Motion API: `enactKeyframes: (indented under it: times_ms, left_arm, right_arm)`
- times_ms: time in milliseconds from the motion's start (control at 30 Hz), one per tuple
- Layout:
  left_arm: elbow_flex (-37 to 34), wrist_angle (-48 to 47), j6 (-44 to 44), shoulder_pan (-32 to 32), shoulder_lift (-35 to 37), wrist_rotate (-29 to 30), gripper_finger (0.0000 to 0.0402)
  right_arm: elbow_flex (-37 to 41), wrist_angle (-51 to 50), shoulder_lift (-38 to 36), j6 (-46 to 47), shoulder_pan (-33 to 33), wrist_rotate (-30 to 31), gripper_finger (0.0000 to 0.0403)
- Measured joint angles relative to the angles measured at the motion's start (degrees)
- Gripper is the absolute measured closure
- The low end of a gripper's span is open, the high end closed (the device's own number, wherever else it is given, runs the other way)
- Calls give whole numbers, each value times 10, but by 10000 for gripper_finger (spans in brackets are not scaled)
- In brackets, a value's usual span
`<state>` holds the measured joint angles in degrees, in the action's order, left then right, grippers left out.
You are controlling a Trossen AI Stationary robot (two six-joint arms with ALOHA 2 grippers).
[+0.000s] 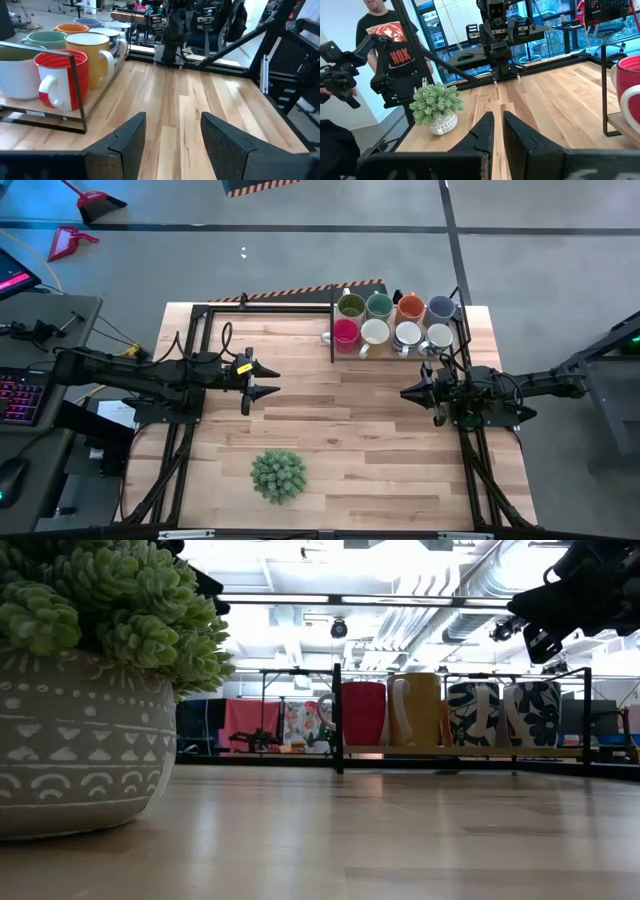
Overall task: Place coffee mugs
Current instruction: Return to Home Position
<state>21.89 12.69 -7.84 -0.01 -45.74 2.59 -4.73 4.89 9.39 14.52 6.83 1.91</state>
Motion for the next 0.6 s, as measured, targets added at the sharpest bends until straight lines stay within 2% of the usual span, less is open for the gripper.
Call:
enactKeyframes:
  times_ms: [600]
  left_arm:
    - [0, 0, -5, 0, 0, 0, 222]
  right_arm:
    - [0, 0, 0, 0, 0, 0, 380]
